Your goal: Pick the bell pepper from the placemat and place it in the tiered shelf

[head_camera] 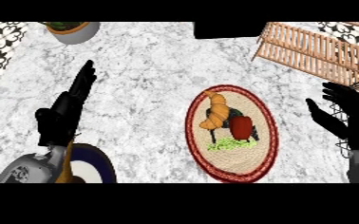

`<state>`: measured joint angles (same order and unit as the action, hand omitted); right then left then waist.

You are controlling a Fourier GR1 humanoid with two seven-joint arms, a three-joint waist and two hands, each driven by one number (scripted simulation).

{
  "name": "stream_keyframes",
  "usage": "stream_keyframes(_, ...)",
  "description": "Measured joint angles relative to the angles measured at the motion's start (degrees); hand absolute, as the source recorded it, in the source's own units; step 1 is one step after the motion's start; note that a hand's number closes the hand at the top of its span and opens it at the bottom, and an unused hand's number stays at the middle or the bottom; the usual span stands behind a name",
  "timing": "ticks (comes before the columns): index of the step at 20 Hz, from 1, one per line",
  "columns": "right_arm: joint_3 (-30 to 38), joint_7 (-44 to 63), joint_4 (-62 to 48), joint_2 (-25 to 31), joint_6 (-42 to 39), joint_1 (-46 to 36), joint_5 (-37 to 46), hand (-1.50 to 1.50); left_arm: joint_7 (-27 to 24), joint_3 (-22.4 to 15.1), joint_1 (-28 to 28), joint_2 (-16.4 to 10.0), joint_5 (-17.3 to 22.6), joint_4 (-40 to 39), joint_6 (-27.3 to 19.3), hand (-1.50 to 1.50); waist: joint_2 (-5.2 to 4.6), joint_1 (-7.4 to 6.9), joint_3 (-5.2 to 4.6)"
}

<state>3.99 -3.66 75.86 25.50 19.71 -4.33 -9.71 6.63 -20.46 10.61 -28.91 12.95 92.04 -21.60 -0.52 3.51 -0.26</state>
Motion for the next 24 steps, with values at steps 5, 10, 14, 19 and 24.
stream_keyframes(5,4.03,-8.78,-0.16,-9.2,17.05,4.68,3.98,-1.5,-3.7,-1.16,-1.22,2.73,-0.06,-2.89,1.02,0.0,0.27,-0.94,0.18)
stream_keyframes(10,4.83,-17.48,5.11,-14.88,17.03,9.72,1.78,-1.5,-5.6,-0.46,0.13,4.95,-0.35,-6.5,3.59,0.0,0.48,-2.15,0.24)
stream_keyframes(14,-0.94,-11.49,9.91,-11.61,13.72,13.6,5.62,-1.5,-5.3,-0.42,1.34,6.57,-0.87,-7.81,3.92,0.0,0.54,-2.64,0.19)
stream_keyframes(19,-7.58,4.06,18.26,-5.39,13.63,14.64,14.29,-1.5,-7.67,0.23,1.48,7.52,-1.29,-10.46,5.36,0.0,0.51,-3.1,0.1)
stream_keyframes(24,-12.61,23.47,26.53,1.27,10.3,13.31,22.51,-1.5,-7.25,0.99,2.19,7.46,-1.29,-10.34,6.33,0.0,0.54,-3.56,0.0)
